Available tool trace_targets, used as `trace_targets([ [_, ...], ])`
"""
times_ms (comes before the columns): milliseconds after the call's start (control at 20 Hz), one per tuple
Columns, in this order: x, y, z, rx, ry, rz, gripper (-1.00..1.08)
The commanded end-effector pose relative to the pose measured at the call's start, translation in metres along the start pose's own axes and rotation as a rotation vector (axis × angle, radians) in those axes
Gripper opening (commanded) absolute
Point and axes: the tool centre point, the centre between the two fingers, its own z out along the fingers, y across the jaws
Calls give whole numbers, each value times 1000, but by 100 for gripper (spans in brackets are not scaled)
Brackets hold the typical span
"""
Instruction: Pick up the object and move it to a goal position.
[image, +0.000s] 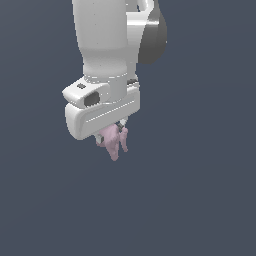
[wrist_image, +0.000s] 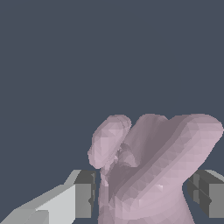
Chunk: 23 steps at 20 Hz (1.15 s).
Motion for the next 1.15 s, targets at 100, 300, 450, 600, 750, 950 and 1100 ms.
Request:
trace_targets([
  [100,11,27,-69,-53,49,6,-100],
  [300,16,43,-113,-86,81,11,-100],
  [450,18,51,-135,-103,96,13,-100],
  [600,20,56,-149,-114,107,15,-100],
  [750,20,59,-157,-120,112,16,-100],
  [950,21,59,-156,-119,111,17,-100],
  [1100,20,58,-152,-116,109,16,-100],
])
